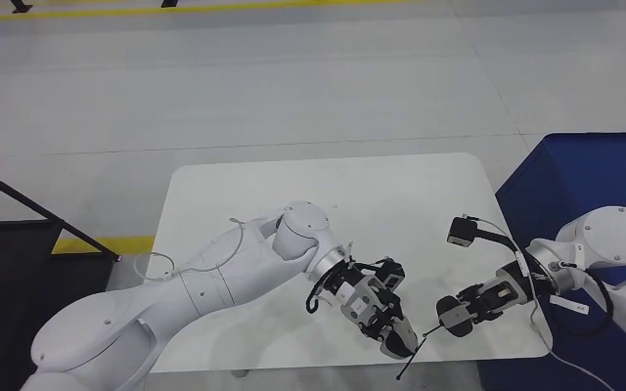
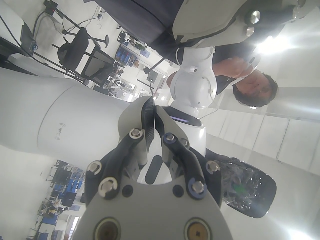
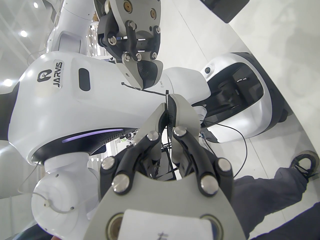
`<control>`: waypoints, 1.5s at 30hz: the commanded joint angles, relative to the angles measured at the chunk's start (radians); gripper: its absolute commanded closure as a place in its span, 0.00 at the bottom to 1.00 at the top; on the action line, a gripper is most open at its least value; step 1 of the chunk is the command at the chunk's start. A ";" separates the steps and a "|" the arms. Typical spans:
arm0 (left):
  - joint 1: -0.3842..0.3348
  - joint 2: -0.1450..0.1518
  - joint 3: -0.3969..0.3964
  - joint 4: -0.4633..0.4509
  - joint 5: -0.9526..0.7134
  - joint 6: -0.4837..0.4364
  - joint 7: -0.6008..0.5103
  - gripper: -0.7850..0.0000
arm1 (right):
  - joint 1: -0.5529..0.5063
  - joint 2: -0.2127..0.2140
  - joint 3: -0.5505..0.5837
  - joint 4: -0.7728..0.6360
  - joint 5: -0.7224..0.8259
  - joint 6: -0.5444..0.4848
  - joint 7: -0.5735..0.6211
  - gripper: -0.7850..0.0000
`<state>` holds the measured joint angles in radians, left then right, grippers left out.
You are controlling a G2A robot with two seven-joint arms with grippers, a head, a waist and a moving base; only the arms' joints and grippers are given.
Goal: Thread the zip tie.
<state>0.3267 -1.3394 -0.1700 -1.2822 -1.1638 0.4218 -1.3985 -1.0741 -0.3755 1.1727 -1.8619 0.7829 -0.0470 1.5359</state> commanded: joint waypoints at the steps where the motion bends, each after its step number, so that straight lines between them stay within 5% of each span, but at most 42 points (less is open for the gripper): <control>1: -0.001 0.001 0.000 0.004 -0.001 -0.003 -0.003 1.00 | 0.000 0.000 0.000 0.000 0.000 0.000 0.000 1.00; 45: 0.003 0.009 0.000 -0.003 -0.011 0.004 0.004 1.00 | 0.000 0.000 0.000 0.000 0.000 0.000 0.000 1.00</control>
<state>0.3295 -1.3297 -0.1700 -1.2855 -1.1749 0.4252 -1.3952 -1.0741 -0.3755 1.1727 -1.8619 0.7829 -0.0470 1.5359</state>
